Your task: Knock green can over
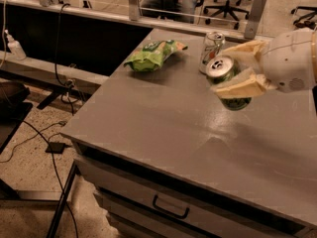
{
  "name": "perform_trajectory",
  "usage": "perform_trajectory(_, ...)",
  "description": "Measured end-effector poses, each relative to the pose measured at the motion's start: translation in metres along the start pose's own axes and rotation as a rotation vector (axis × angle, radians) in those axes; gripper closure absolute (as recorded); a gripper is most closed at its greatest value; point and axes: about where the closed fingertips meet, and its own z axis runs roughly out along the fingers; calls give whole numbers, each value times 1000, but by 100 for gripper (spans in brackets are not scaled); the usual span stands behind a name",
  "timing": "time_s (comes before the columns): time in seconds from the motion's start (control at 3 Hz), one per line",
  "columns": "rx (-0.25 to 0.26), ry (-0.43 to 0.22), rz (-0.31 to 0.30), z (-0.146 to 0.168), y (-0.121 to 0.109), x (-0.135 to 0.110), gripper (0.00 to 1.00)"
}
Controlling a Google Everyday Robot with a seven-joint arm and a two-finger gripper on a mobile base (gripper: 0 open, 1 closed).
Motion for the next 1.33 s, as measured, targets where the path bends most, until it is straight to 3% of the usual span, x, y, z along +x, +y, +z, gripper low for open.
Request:
perform_trajectory(0.33, -125, 157, -59, 17, 13, 9, 100)
perform_trajectory(0.67, -218, 331, -137, 32, 35, 33, 100)
perform_trajectory(1.0, -266, 497, -211, 39, 47, 62, 87)
perform_trajectory(1.33, -302, 641, -267, 40, 49, 86, 64)
